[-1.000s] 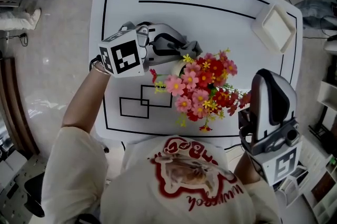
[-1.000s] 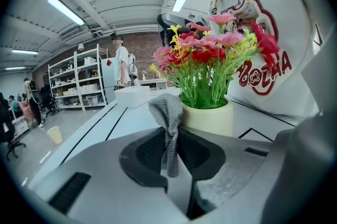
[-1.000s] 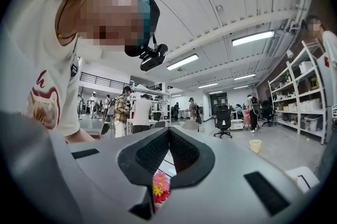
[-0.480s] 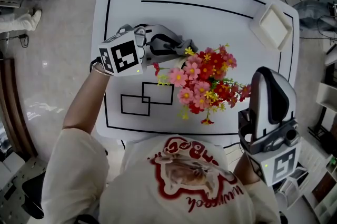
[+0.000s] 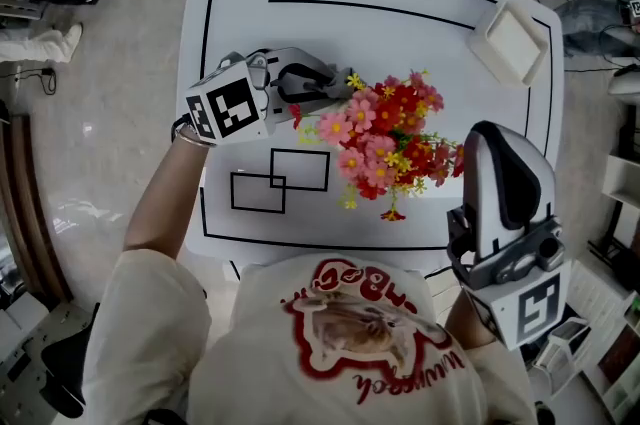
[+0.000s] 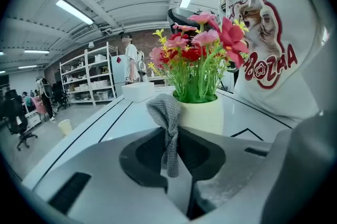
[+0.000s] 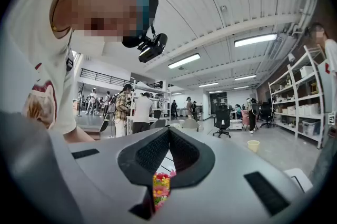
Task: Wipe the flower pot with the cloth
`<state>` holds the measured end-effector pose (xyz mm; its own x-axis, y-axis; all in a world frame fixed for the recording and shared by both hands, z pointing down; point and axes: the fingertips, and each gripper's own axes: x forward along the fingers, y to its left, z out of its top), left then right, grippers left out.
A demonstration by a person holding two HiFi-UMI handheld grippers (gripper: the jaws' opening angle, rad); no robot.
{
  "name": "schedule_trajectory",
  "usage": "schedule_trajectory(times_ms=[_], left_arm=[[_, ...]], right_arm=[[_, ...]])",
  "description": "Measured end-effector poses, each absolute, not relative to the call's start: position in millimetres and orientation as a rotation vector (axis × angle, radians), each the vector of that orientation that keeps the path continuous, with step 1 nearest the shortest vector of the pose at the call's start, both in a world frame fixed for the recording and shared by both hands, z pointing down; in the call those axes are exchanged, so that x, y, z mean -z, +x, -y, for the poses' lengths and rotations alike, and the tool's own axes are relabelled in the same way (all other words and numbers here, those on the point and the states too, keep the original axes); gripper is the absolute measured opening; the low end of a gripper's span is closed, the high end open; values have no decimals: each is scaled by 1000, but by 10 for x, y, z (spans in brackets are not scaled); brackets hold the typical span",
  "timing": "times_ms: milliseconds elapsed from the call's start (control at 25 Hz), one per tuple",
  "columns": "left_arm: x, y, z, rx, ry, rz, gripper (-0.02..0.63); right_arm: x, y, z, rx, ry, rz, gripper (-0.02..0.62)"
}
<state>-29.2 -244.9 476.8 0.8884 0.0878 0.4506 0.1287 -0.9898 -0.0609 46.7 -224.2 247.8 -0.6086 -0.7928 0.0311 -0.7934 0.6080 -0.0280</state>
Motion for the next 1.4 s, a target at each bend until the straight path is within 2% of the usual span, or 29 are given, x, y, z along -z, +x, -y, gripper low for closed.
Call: schedule_trajectory(times_ms=[880, 1400], left_arm=[[-4799, -477, 2212, 745, -3006, 39, 55], [-4829, -496, 2103, 804, -3025, -204, 55]], right_arm=[[-2455, 380, 2001, -54, 1450, 2798, 0], [-2576, 391, 1953, -105, 1336, 2833, 0]])
